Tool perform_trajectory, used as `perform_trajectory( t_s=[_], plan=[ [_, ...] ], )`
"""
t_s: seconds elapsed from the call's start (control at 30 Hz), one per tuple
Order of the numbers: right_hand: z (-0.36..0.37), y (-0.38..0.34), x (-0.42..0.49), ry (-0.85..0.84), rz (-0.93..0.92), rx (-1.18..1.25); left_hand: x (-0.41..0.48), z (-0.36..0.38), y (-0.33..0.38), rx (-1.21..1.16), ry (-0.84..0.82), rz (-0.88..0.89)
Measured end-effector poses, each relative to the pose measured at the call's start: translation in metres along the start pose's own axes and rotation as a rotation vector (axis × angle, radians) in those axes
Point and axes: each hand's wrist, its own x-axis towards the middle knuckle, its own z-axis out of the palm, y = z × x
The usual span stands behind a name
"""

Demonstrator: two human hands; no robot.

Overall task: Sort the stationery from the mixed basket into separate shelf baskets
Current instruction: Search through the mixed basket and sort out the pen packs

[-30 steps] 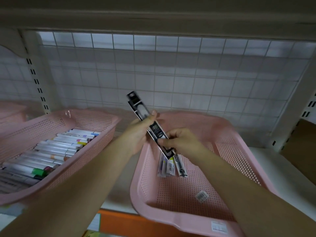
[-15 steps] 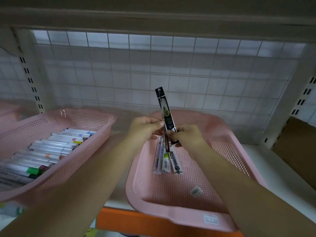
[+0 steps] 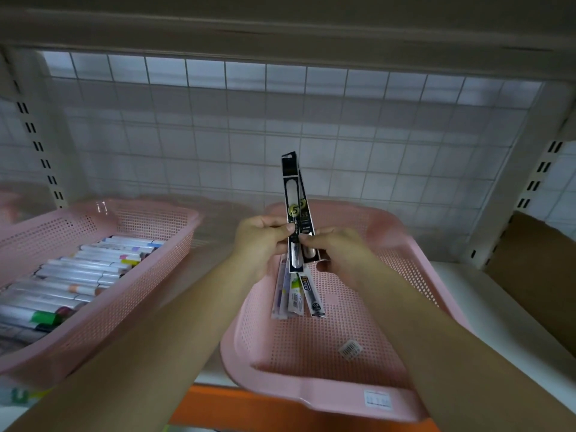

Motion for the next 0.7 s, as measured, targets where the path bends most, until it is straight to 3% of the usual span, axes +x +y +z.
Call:
perform_trajectory(
  t_s=[0.13, 0.2, 0.27, 0.33, 0.43, 0.53, 0.7],
  plan=[
    [-0.004, -0.002, 0.003, 0.092, -0.017, -0.068, 0.001, 0.001, -0.005, 0.093, -0.058, 0.051],
    [-0.01, 0.0, 0.006, 0.151, 0.029, -0.147, 0.003, 0.002, -0.009, 0.277, -0.101, 0.098],
    [-0.017, 0.007, 0.009, 0.183, 0.118, -0.289, 0.003, 0.003, -0.014, 0.647, -0.198, 0.214],
    [-0.023, 0.015, 0.013, 0.191, 0.2, -0.428, -0.001, 0.005, -0.022, 1.099, -0.396, 0.29],
    [-0.032, 0.021, 0.018, 0.217, 0.229, -0.528, -0.002, 0.003, -0.035, 1.549, -0.676, 0.277],
    [-0.038, 0.024, 0.02, 0.215, 0.23, -0.553, -0.001, 0.002, -0.04, 1.699, -0.814, 0.249],
    [-0.038, 0.025, 0.021, 0.207, 0.229, -0.564, -0.006, 0.004, -0.034, 1.682, -0.815, 0.219]
  ],
)
